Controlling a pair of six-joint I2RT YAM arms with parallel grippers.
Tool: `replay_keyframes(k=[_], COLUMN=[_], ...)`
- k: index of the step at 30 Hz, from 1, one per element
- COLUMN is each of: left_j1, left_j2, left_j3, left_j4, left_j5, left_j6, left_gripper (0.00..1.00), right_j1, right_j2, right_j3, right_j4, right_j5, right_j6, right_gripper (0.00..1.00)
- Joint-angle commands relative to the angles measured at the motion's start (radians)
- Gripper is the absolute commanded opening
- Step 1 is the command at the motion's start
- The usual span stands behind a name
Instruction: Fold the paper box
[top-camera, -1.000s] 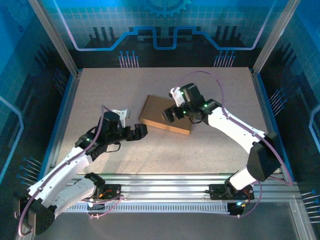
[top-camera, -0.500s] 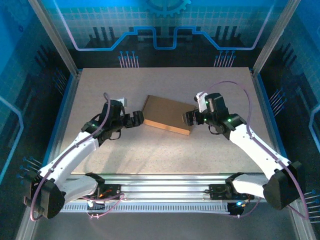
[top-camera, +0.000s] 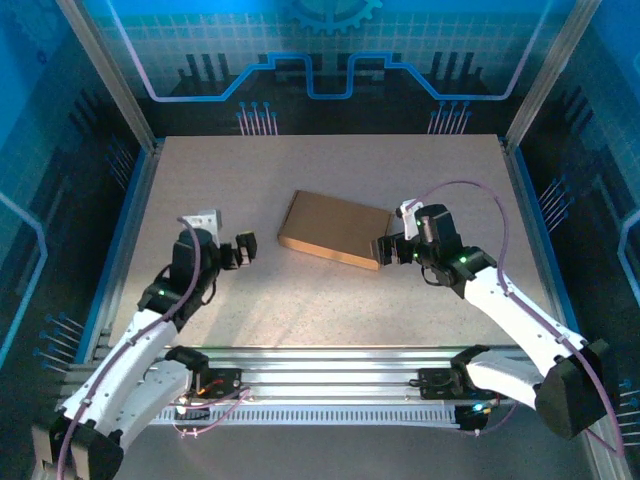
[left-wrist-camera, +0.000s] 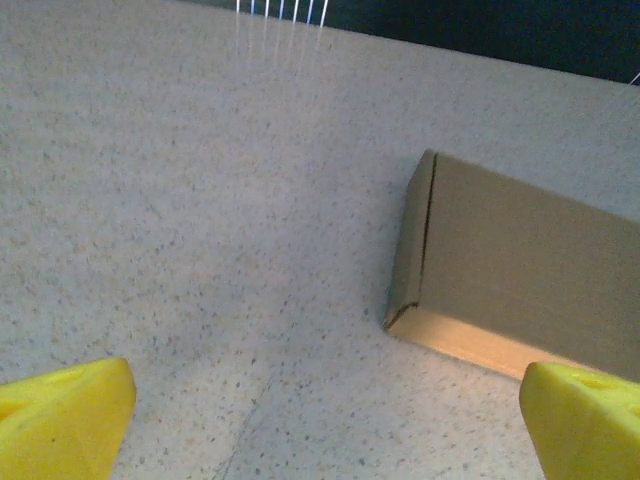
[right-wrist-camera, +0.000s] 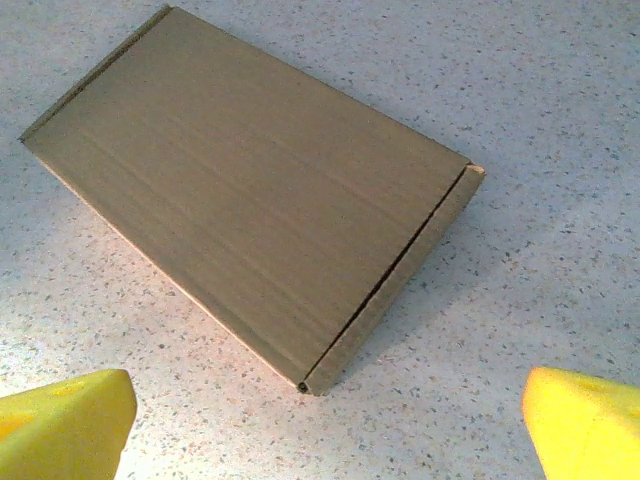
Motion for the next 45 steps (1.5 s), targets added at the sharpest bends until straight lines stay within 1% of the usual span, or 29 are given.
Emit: replay_keyframes(k=[1,3,6,9,12,14,16,19,25,27,30,33,38,40,41,42,43,45], left_j1=[0.007,0.009,0.010,0.021,0.023,0.034,0.071,0.115,0.124,0.127,0.138,0.160,0.188,0.189,0.194,0.194,0.203,0.232], left_j2=[-0.018,-0.003,0.055,0.160,0.260,0.315,0.370,0.457,0.602,0.619,0.637,0.650,0.658,0.666,0.688,0.716,0.729,0.733], left_j3=[-0.107,-0.136,-0.143,-0.129,-0.090,-0.103,-0.126,-0.122,-0.104,-0.090,-0.094,-0.101,-0.090,-0.111,-0.132,-0.147,-0.157,-0.153], left_j4=[0.182,0.228,0.281,0.351,0.378,0.473,0.579,0.650,0.766,0.767,0.813,0.863,0.859,0.923,0.988,1.053,1.078,1.065], left_j5=[-0.033,-0.077,-0.138,-0.154,-0.167,-0.205,-0.165,-0.125,-0.134,-0.129,-0.121,-0.072,-0.007,0.026,0.048,0.041,0.024,0.064], left_j6=[-0.020,-0.003,0.070,0.132,0.200,0.238,0.255,0.252,0.302,0.322,0.345,0.355,0.337,0.320,0.322,0.324,0.310,0.275], left_gripper=[0.99,0.99,0.99,0.99,0.99,0.99,0.99,0.99,0.99,0.99,0.99,0.99,1.00,0.99,0.99,0.99,0.99,0.99], right_j1=[-0.011,-0.012,-0.014,-0.013,-0.015,-0.017,-0.016,-0.017,-0.039,-0.055,-0.067,-0.070,-0.075,-0.073,-0.073,-0.073,-0.073,-0.075], right_j2=[0.000,0.000,-0.001,0.000,0.010,0.025,0.040,0.052,0.073,0.084,0.097,0.088,0.023,-0.002,-0.020,-0.036,-0.055,-0.087], right_j3=[-0.005,0.001,0.027,0.017,-0.002,-0.002,0.002,0.004,-0.030,-0.033,-0.040,-0.047,-0.075,-0.078,-0.087,-0.096,-0.103,-0.109], right_j4=[0.024,0.017,-0.019,-0.007,0.029,0.033,0.031,0.046,0.109,0.117,0.126,0.129,0.171,0.169,0.176,0.186,0.191,0.182], right_j5=[0.053,0.091,0.135,0.141,0.139,0.139,0.145,0.172,0.242,0.238,0.231,0.236,0.226,0.225,0.231,0.243,0.262,0.294], right_j6=[0.017,0.013,0.009,0.004,0.015,0.019,0.020,0.012,-0.042,-0.043,-0.037,-0.028,-0.010,-0.006,-0.008,-0.012,-0.020,-0.035], right_gripper=[1.00,1.00,1.00,1.00,1.00,1.00,1.00,1.00,1.00,1.00,1.00,1.00,1.00,1.00,1.00,1.00,1.00,1.00])
